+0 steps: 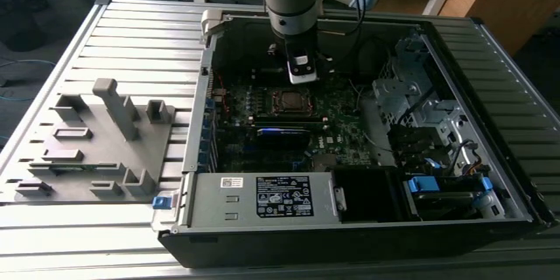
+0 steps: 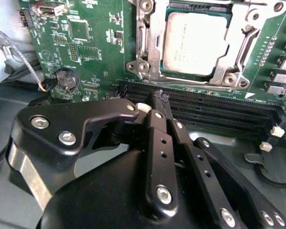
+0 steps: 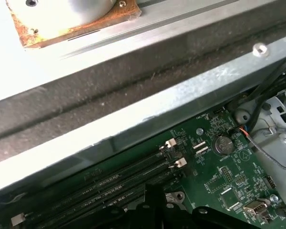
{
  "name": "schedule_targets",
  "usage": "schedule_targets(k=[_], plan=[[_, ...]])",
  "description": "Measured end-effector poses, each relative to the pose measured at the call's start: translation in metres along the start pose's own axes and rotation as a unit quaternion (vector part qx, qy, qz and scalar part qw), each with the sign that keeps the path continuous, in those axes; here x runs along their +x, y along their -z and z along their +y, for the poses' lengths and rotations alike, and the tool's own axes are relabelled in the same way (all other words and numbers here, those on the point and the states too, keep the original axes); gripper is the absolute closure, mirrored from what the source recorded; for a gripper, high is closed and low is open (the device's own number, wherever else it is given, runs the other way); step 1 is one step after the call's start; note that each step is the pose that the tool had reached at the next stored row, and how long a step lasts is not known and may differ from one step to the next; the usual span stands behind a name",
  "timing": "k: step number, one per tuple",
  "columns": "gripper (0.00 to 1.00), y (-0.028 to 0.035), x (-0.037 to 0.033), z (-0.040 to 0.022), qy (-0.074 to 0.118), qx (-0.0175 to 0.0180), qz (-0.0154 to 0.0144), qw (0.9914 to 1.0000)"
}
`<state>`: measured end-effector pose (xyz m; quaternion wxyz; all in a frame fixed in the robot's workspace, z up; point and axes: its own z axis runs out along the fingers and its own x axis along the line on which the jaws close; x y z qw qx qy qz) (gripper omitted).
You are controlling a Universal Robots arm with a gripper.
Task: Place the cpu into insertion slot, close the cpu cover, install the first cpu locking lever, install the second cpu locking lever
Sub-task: 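Install the first cpu locking lever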
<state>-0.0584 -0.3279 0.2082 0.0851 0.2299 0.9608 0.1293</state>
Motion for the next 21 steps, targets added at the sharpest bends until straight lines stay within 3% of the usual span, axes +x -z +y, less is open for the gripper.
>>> schedule_targets(k=[10, 13, 17, 21], plan=[[0.89, 0.0004, -0.0001, 0.0002, 0.000, 0.0007, -0.0003, 1.00000], [0.89, 0.0006, -0.0001, 0.0002, 0.002, 0.0078, -0.0037, 0.99996], [0.89, 0.0008, -0.0001, 0.0003, 0.006, 0.0220, -0.0102, 0.99969], [0.89, 0.0009, -0.0003, 0.0004, 0.008, 0.0373, -0.0139, 0.99918]])
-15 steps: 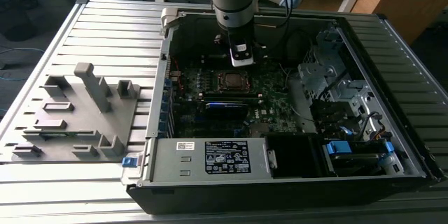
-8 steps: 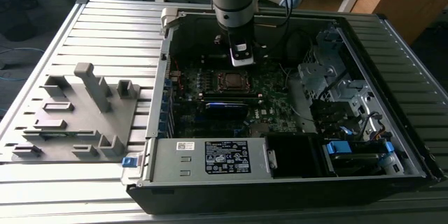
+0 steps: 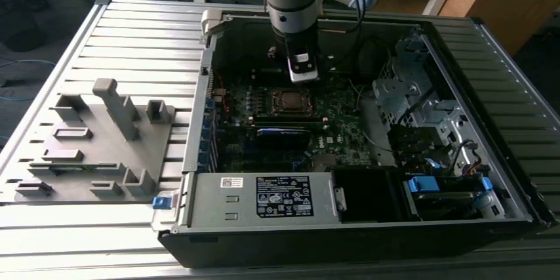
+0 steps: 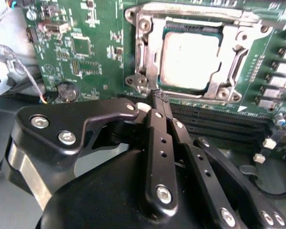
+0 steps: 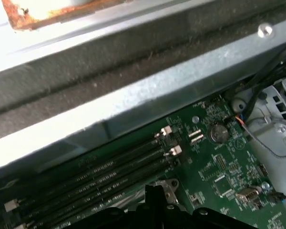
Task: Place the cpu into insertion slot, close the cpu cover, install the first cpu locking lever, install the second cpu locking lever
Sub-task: 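Install the first cpu locking lever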
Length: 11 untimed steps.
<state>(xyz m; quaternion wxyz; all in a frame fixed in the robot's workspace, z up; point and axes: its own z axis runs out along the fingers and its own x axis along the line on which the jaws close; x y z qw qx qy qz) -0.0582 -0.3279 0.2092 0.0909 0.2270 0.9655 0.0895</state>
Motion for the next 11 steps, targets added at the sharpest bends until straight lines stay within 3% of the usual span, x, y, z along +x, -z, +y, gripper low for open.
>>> schedule_targets(k=[2, 5, 8, 9, 11], plan=[[0.89, 0.0001, -0.0001, 0.0001, 0.002, 0.0100, -0.0023, 0.99995], [0.89, 0.0004, -0.0002, 0.0001, 0.005, 0.0300, -0.0074, 0.99951], [0.89, 0.0003, -0.0006, 0.0003, 0.009, 0.0504, -0.0106, 0.99863], [0.89, 0.0003, -0.0007, 0.0004, 0.009, 0.0557, -0.0111, 0.99834], [0.89, 0.0003, -0.0007, 0.0003, 0.010, 0.0567, -0.0109, 0.99829]])
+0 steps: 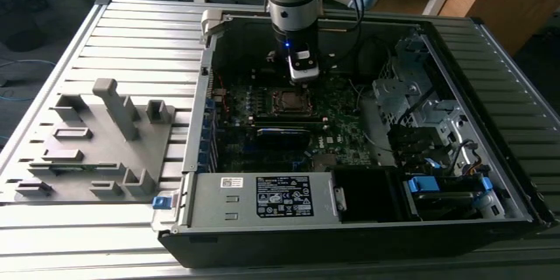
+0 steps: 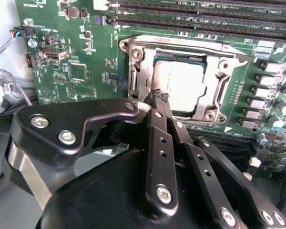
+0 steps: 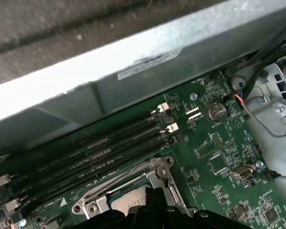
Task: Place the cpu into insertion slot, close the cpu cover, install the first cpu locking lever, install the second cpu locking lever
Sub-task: 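Install the first cpu locking lever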
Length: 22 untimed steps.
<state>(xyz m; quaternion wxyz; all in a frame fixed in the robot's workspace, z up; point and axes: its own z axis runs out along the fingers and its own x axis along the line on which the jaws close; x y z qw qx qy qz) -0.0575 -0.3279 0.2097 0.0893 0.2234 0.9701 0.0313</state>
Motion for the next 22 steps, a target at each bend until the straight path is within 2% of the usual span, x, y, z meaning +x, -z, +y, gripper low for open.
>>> schedule_targets(k=[3, 4, 5, 6, 8, 10, 11, 17, 22], plan=[[0.89, 0.0000, 0.0000, 0.0000, 0.000, 0.0002, 0.0000, 1.00000], [0.89, -0.0001, 0.0000, 0.0001, 0.000, 0.0006, 0.0010, 1.00000], [0.89, -0.0003, 0.0001, 0.0001, 0.000, 0.0016, 0.0030, 0.99999], [0.89, -0.0005, 0.0001, 0.0000, 0.000, 0.0033, 0.0065, 0.99997], [0.89, -0.0012, -0.0001, 0.0001, 0.000, 0.0104, 0.0210, 0.99972], [0.89, -0.0017, -0.0005, 0.0003, -0.001, 0.0182, 0.0371, 0.99915], [0.89, -0.0017, -0.0006, 0.0003, -0.001, 0.0201, 0.0408, 0.99896], [0.89, -0.0010, -0.0007, 0.0004, -0.001, 0.0205, 0.0415, 0.99893], [0.89, 0.0088, -0.0023, 0.0014, -0.001, 0.0206, 0.0416, 0.99892]])
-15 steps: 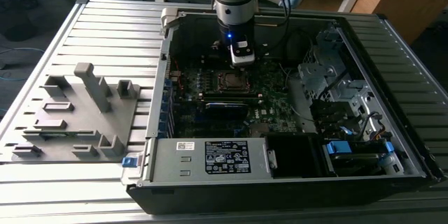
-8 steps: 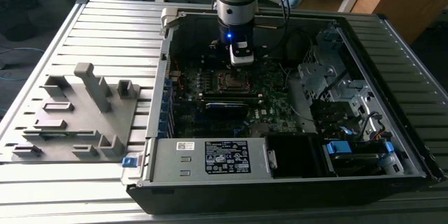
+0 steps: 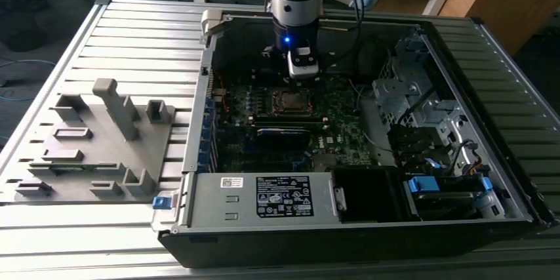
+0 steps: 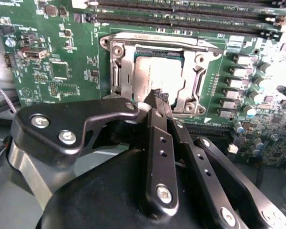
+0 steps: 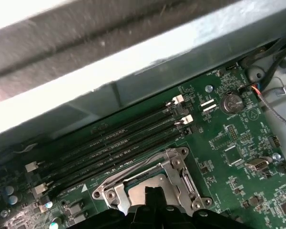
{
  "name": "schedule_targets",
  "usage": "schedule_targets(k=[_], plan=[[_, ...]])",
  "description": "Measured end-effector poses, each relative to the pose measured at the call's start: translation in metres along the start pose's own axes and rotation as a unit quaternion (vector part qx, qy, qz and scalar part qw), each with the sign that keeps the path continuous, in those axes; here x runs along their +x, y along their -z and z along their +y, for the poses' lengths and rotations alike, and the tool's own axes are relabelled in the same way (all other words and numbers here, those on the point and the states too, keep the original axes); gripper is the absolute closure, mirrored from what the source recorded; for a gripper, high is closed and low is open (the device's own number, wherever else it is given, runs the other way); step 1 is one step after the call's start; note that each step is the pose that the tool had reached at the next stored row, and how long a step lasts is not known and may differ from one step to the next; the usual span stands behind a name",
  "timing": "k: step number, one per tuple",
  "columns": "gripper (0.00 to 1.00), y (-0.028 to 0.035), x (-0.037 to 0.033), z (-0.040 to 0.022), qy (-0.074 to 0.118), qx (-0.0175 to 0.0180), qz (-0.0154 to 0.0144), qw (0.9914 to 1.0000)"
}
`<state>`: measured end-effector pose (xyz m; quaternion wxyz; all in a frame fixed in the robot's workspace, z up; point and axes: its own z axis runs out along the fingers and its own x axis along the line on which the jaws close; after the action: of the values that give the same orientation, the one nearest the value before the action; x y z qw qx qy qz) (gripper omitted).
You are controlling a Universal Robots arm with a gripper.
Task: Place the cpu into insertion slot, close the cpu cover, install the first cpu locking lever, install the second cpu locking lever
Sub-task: 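Install the first cpu locking lever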
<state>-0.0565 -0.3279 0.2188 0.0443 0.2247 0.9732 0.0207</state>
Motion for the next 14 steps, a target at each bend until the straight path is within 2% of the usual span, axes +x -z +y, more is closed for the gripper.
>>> schedule_targets(k=[7, 11, 14], plan=[[0.89, 0.0000, 0.0000, 0.0000, 0.003, -0.0003, 0.0002, 0.99999], [0.89, -0.0003, 0.0000, 0.0000, 0.026, -0.0021, 0.0016, 0.99966], [0.89, -0.0007, 0.0000, 0.0000, 0.050, -0.0039, 0.0030, 0.99873]])
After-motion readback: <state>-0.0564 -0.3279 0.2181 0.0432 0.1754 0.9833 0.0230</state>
